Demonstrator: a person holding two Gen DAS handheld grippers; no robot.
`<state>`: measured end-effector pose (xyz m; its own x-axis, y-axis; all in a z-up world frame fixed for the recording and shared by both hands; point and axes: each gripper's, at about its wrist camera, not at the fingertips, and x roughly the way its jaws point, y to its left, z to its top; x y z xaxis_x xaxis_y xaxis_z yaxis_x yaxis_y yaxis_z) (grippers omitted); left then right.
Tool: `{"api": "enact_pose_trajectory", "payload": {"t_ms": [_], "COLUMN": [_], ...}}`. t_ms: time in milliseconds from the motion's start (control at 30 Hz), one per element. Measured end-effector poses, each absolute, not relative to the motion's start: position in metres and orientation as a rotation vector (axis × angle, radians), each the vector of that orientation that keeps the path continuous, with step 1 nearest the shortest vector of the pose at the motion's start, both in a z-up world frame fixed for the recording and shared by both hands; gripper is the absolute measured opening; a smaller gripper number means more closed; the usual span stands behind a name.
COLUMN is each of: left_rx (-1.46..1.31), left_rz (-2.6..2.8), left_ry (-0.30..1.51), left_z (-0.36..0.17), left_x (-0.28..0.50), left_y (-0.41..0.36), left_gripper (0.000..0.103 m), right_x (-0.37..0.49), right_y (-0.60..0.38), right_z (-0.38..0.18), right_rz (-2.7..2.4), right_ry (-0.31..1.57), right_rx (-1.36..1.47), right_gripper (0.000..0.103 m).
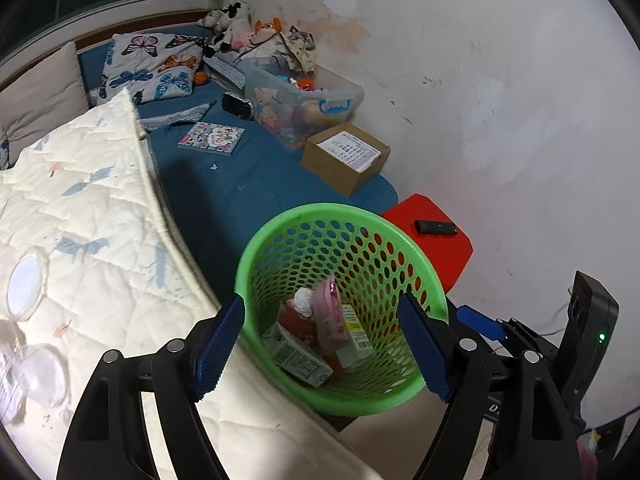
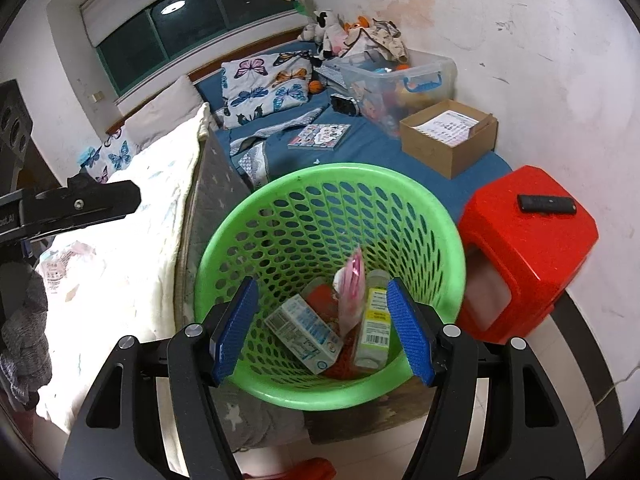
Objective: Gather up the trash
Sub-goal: 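Carry the pink snack wrapper over the green basket and open the left gripper, then move both grippers back over the mattress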
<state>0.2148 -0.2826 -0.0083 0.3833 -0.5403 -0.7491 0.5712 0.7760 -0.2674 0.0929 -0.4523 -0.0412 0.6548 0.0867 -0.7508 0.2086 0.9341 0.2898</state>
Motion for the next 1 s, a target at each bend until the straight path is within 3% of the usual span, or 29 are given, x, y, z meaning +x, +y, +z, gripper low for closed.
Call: {"api": "enact_pose_trajectory", "payload": {"t_ms": [1000], "left_rx": [-0.087], "left_rz": [-0.223], "left_ry": [0.789], "left_z": [0.005], "left_x": [0.202], "left_y": [-0.034], "left_gripper": [0.076], "right_x": [0.157], "right_y": [-0.304], "right_z": [-0.015], "right_rz": [0.253], "right_ry": [0.865], "right_rx": [0.219], "right_gripper": [0.067]}}
